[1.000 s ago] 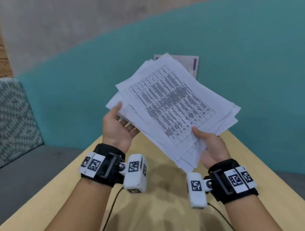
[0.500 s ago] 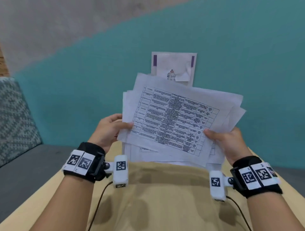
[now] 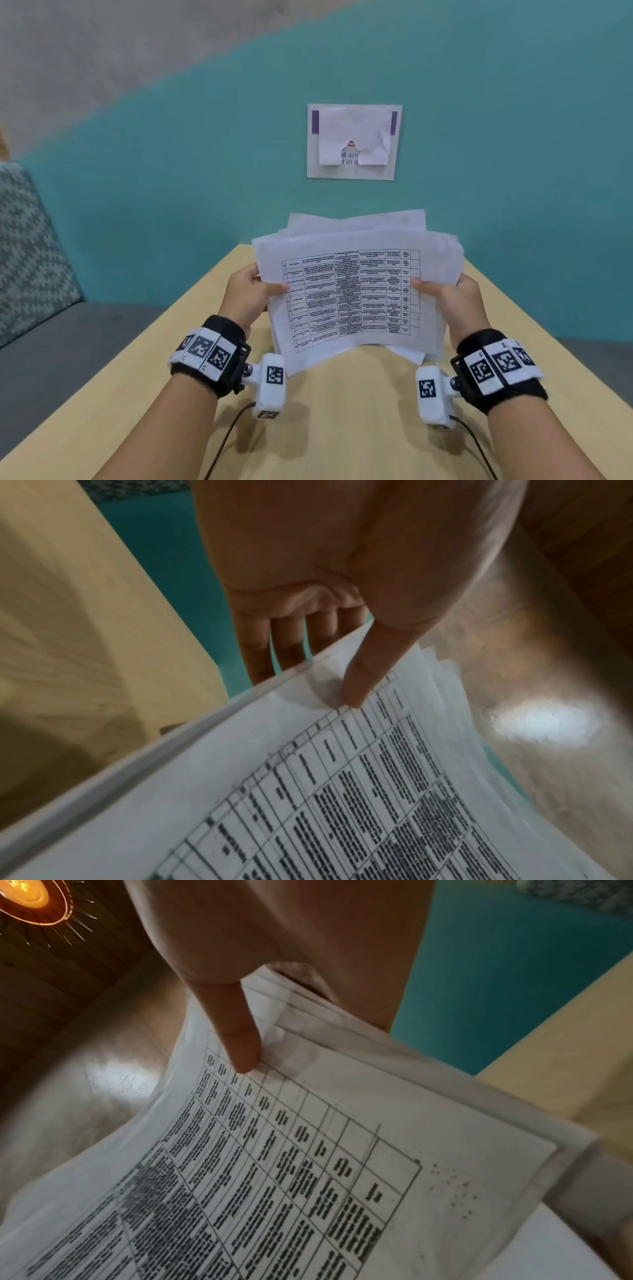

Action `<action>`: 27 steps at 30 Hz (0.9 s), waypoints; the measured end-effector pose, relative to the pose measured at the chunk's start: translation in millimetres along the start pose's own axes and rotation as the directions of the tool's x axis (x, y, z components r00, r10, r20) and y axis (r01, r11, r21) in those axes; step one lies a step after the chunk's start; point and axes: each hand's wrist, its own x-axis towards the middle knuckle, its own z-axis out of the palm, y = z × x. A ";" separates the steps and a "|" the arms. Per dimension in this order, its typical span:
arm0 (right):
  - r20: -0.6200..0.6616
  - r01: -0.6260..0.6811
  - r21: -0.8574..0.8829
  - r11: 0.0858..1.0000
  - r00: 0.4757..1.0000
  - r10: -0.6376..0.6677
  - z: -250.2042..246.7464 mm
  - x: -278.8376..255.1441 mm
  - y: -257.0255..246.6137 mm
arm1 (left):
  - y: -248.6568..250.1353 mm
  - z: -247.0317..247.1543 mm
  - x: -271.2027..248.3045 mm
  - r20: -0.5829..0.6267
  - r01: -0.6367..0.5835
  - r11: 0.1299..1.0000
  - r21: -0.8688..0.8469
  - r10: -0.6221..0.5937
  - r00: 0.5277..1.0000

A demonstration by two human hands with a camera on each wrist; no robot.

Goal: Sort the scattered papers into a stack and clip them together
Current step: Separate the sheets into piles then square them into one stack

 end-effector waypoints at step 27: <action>0.151 -0.255 0.595 0.763 0.967 0.205 63.4 -27.7 -29.7 | 59.5 29.4 -32.4 -0.020 0.019 0.821 -0.571 -0.037 0.999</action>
